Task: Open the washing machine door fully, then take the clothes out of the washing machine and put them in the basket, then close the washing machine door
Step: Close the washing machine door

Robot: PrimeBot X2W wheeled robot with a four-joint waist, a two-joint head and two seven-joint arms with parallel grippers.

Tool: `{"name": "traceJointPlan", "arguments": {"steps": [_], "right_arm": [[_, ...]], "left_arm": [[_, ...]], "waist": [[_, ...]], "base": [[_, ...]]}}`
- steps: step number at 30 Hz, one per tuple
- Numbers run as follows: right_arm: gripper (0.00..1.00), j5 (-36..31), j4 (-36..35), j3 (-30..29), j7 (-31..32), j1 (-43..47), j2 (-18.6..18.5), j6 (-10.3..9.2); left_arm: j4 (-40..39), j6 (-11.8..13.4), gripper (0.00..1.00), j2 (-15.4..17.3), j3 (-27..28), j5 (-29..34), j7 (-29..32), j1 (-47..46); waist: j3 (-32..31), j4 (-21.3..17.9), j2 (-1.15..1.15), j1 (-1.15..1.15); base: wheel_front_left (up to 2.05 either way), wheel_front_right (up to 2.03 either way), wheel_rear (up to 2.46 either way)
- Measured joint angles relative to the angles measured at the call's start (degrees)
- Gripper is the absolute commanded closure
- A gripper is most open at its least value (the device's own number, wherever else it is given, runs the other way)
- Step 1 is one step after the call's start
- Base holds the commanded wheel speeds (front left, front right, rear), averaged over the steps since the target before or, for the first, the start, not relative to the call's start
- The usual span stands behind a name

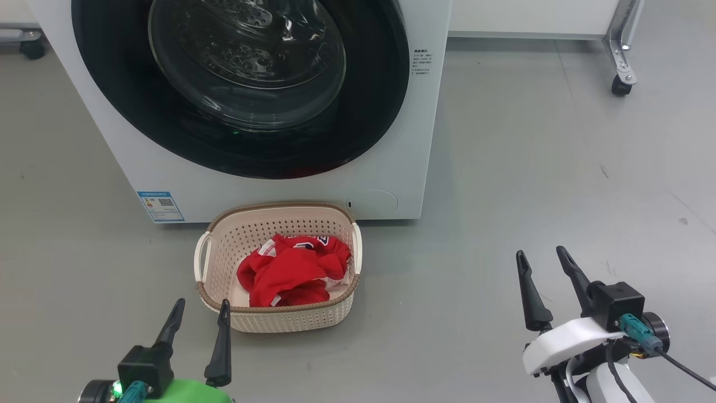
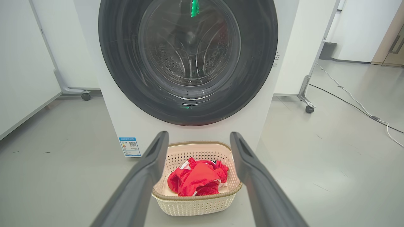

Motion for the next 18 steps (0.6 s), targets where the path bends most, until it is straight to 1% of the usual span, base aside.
{"name": "traceJointPlan", "arguments": {"steps": [2,8,9,13,14,18], "right_arm": [[0.00,0.07,-0.86,0.02,0.00,0.76,0.04,-0.35],[0.00,0.07,-2.48,0.42,0.00,2.03,0.18,-0.52],[0.00,0.07,-2.78,0.46,0.00,2.36,0.20,-0.83],[0.00,0.07,-3.24,0.58,0.00,3.22,0.29,-0.88],[0.00,0.07,-3.75,0.66,0.00,3.60,0.34,-1.24],[0.00,0.07,-4.13,0.85,0.00,4.09,0.37,-1.31]], "left_arm": [[-0.47,0.00,0.00,0.01,-0.02,-0.05,0.27,0.34],[-1.26,0.25,0.00,0.26,0.40,-0.18,0.81,0.88],[-1.44,0.25,0.00,0.33,0.45,-0.18,1.00,0.97],[-1.72,0.25,0.00,0.35,0.48,-0.18,1.22,1.23],[-1.93,0.25,0.00,0.41,0.52,-0.18,1.29,1.38],[-2.23,0.26,0.00,0.48,0.52,-0.18,1.78,1.52]], "waist": [[-0.16,-0.23,0.00,0.00],[-0.50,-0.46,0.00,0.00],[-0.54,-0.50,0.00,0.00],[-0.61,-0.58,0.00,0.00],[-0.66,-0.63,0.00,0.00],[-0.70,-0.73,0.00,0.00]], "base": [[0.00,0.00,0.00],[0.00,0.00,0.00],[0.00,0.00,0.00],[0.00,0.00,0.00],[0.00,0.00,0.00],[0.00,0.00,0.00]]}}
